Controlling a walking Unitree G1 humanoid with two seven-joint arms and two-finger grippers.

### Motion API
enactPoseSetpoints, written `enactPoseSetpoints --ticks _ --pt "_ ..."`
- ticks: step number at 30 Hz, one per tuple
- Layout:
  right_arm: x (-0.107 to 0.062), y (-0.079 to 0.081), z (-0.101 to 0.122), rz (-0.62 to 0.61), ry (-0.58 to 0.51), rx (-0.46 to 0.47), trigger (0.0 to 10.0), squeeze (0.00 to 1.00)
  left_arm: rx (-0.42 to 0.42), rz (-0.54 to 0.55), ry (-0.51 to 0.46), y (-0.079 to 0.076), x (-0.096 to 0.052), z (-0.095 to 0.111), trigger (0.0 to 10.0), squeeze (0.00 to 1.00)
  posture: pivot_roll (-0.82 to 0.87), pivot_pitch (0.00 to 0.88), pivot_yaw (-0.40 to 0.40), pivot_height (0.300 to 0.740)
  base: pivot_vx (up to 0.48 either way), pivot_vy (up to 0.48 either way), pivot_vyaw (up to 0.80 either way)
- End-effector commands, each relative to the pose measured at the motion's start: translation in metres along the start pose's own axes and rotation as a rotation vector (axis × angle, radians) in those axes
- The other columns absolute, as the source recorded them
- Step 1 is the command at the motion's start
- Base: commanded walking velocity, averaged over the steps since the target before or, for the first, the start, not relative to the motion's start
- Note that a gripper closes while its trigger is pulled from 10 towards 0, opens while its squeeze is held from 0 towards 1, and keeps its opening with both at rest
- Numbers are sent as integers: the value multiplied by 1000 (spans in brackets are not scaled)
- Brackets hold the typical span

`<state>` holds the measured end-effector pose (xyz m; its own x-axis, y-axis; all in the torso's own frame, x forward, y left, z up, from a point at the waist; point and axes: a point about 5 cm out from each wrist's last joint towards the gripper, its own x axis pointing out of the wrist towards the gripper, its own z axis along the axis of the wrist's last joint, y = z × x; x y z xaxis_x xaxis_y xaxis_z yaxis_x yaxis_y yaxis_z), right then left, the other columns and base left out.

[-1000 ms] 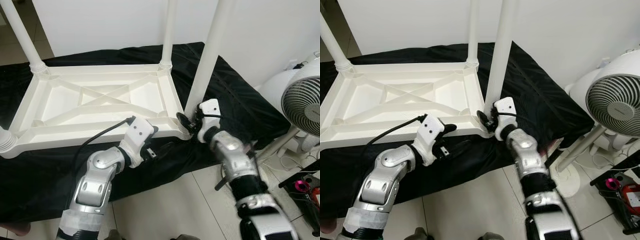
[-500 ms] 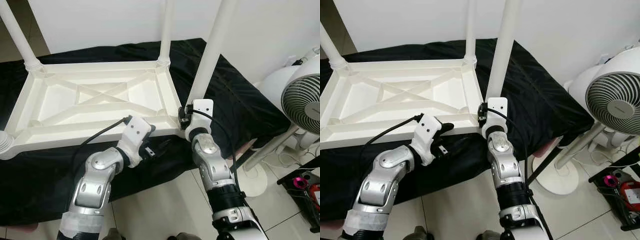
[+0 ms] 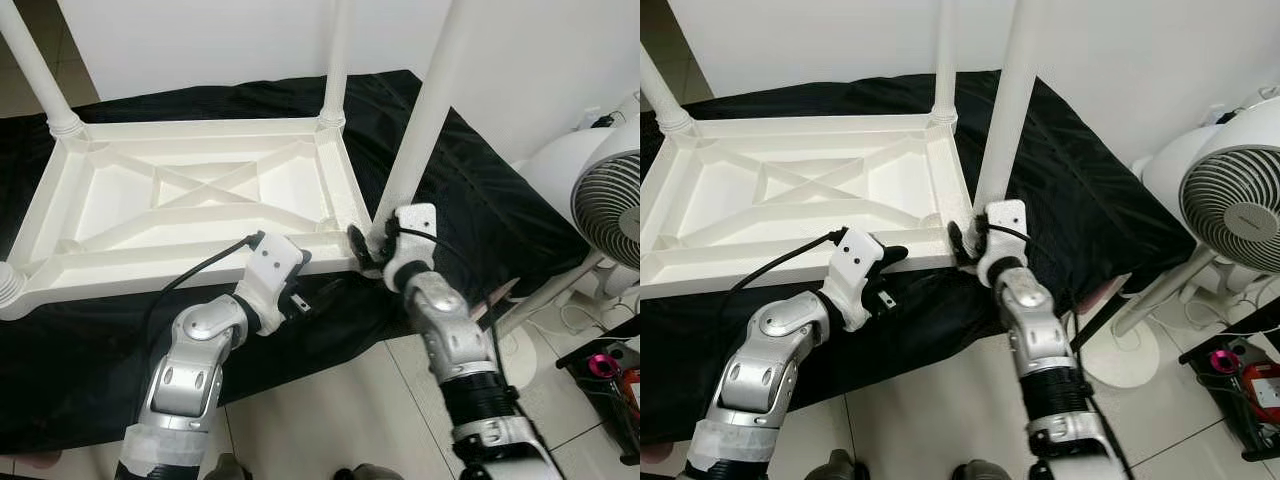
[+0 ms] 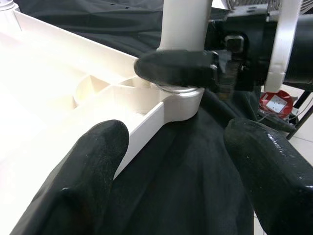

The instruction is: Building children table

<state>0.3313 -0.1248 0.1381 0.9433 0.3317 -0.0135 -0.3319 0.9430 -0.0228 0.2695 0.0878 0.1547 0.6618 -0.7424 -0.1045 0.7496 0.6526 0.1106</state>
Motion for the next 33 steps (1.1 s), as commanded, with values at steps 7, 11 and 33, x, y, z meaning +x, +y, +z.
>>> enactPoseSetpoints --ticks 7,11,33 --pt "2 -10 10 173 -44 -107 10000 0 3 149 10 5 2 -2 10000 0 -60 46 -35 740 0 0 0" --pt "4 -16 10 307 -29 -185 10000 0 14 148 7 5 3 -1 10000 0 -51 42 -39 740 0 0 0" --pt "15 -33 2 547 94 -288 0 0 32 166 -7 8 6 4 10000 0 -32 31 -44 740 0 0 0"
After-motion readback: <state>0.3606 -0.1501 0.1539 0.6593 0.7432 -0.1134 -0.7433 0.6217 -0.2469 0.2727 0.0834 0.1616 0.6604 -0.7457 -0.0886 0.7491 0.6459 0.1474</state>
